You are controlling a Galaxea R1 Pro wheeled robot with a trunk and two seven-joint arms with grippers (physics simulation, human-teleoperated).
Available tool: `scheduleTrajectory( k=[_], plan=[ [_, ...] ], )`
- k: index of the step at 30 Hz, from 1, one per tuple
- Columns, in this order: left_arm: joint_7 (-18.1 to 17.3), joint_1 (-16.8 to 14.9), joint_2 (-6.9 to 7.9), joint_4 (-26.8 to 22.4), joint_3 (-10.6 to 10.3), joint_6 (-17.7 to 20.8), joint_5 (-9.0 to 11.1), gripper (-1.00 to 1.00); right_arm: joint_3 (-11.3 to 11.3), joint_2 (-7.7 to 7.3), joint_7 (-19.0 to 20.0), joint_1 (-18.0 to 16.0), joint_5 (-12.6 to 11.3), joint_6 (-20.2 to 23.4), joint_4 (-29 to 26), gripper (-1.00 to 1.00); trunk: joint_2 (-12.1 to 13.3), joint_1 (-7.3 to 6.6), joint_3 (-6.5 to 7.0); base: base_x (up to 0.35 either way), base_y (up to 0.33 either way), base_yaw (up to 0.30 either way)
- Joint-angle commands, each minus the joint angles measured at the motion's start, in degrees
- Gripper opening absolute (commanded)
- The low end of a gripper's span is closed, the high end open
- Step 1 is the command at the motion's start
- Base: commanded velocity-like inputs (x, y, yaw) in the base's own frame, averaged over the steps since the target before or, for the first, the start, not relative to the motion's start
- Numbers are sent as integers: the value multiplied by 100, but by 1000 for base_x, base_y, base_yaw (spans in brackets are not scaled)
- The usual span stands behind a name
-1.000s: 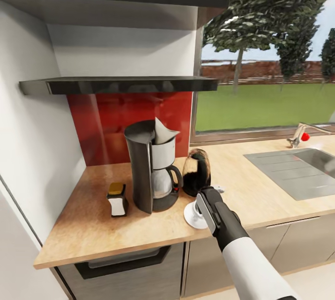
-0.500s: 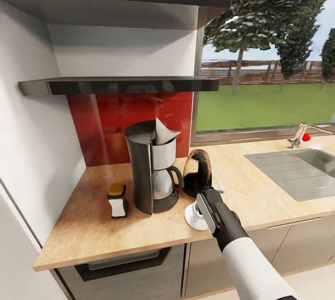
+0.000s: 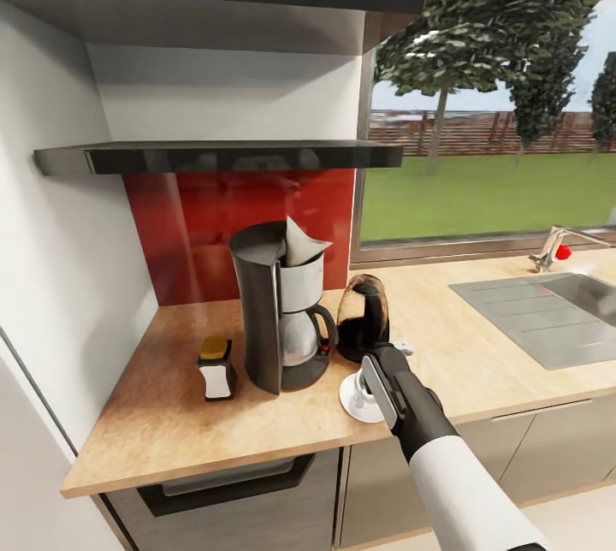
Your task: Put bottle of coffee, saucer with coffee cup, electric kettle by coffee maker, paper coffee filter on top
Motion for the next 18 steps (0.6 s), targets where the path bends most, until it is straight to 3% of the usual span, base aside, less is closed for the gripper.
scheduleTrajectory(
  k=[1, 18],
  plan=[
    [-6, -1, -4, -12, 19, 17, -19, 100, 9, 0, -60, -6, -57, 13, -2, -100, -12, 4, -11, 0, 0, 0],
    [-5, 2, -4, -12, 19, 16, -19, 100, 6, 0, -61, -6, -56, 13, -2, -100, -12, 4, -11, 0, 0, 0]
  ],
)
